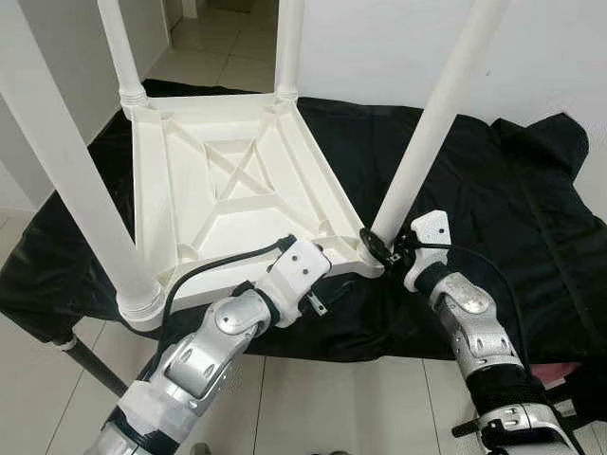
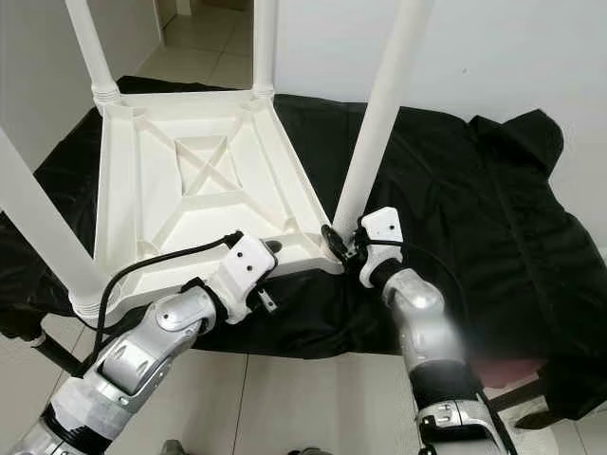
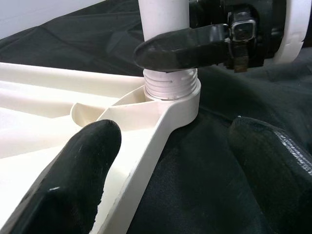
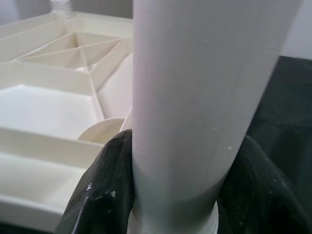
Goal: Building children table
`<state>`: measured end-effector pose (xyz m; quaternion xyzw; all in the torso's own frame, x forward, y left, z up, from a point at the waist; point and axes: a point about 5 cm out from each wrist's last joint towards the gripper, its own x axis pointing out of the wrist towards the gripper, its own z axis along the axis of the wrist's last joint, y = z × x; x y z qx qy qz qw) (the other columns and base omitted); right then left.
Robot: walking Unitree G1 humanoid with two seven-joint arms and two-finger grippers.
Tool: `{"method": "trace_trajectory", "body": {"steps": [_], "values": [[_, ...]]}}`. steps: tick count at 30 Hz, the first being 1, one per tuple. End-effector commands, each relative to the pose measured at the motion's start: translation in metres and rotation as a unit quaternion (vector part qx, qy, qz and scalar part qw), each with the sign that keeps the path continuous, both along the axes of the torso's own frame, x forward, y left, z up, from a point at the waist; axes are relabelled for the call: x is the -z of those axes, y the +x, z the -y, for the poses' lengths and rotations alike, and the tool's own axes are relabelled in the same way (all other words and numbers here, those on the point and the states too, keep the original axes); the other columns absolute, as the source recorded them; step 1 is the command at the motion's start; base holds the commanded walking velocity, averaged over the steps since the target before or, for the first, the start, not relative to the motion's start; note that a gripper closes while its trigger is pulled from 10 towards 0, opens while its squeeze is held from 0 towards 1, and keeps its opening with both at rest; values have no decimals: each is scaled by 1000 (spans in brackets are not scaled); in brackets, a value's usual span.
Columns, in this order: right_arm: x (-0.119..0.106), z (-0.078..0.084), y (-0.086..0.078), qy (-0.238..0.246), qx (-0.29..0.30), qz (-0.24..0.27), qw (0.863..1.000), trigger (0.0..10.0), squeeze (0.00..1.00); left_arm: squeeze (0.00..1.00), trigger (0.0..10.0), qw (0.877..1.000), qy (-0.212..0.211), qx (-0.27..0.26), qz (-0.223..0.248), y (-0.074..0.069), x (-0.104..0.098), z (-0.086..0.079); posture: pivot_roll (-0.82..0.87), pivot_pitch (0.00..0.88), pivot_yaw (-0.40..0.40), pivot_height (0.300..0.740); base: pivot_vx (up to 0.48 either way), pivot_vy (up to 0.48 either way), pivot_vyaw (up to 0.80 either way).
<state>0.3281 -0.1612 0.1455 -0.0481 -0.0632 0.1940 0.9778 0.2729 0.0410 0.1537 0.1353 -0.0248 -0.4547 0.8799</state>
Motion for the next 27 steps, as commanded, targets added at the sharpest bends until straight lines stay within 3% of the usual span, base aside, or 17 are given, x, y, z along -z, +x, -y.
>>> {"method": "trace_trajectory", "body": {"steps": [1,9,10,12,17,22,27], "values": [[11,-1,-3,13,17,-31,999,10000,0,0,10000,999,11,39,-5,-4,3,4,38,90,-85,740,0,0,0],[10,-16,-8,64,96,-37,993,10000,0,0,10000,999,11,41,-6,-5,3,4,31,95,-80,740,0,0,0],[10,-26,-15,79,126,-34,988,10000,0,0,10000,999,10,42,-6,-5,3,4,32,96,-85,740,0,0,0],[10,-26,-15,79,126,-34,988,10000,0,0,10000,999,10,42,-6,-5,3,4,32,96,-85,740,0,0,0],[5,-48,-24,127,199,-24,971,10000,0,0,10000,999,12,38,-7,-5,4,4,37,103,-95,740,0,0,0],[1,-65,-26,140,183,-29,973,10000,0,0,10000,999,10,35,-8,-6,5,5,41,104,-95,740,0,0,0],[0,-65,-28,138,174,-33,974,10000,0,0,10000,999,16,36,-10,-8,7,4,40,104,-93,740,0,0,0]]}}
